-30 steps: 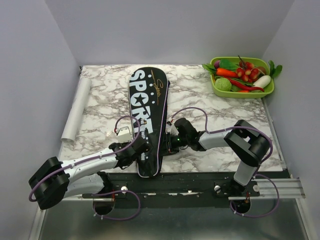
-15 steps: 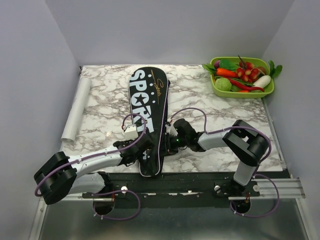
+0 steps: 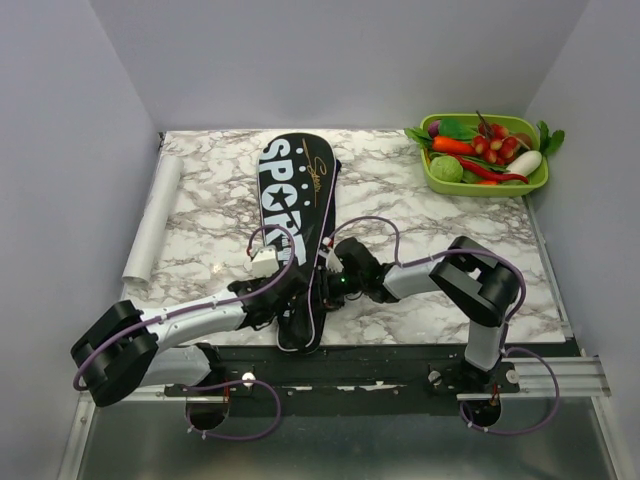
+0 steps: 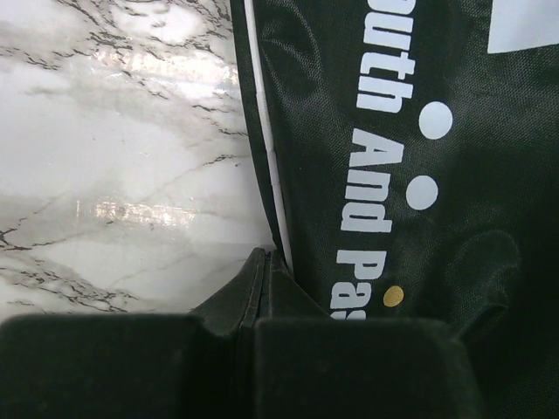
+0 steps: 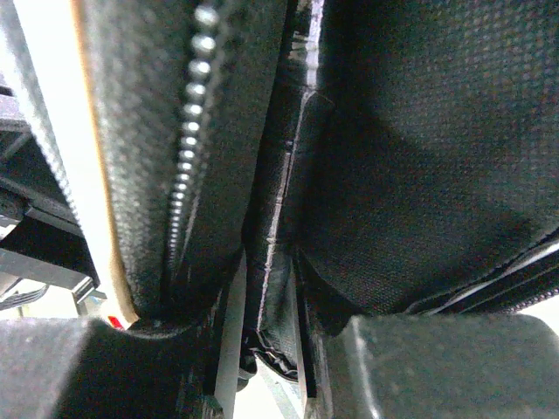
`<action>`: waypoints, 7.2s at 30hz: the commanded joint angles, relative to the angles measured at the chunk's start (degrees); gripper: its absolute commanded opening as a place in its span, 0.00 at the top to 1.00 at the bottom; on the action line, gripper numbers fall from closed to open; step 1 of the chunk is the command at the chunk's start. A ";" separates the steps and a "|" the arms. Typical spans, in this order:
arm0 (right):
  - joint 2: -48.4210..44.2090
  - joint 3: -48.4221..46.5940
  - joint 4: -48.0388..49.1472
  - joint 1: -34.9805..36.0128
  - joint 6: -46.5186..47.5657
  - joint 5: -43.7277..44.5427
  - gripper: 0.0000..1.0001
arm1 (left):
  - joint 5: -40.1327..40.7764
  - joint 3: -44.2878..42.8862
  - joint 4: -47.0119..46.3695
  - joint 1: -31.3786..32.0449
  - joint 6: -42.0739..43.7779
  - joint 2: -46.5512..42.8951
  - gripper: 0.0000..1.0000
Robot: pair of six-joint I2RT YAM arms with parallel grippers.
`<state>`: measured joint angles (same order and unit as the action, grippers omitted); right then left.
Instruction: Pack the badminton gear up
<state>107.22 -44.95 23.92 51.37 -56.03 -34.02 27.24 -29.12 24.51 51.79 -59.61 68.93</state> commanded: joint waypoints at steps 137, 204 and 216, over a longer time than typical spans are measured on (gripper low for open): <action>-12.82 2.57 -31.40 -31.95 -3.55 30.24 1.00 | -1.67 -10.78 -11.33 -6.43 11.97 12.55 1.00; -14.94 -4.97 -48.36 -32.65 21.31 47.55 0.76 | -24.61 -17.72 -31.36 -14.26 21.12 29.07 1.00; -15.19 -4.80 -46.43 -32.57 23.69 43.35 0.99 | -24.61 -17.28 -31.54 -14.26 21.38 29.51 1.00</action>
<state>90.65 -49.47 -26.02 19.03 -33.45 12.49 3.14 -47.46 -8.58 37.41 -38.79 97.54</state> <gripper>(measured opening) 0.010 0.005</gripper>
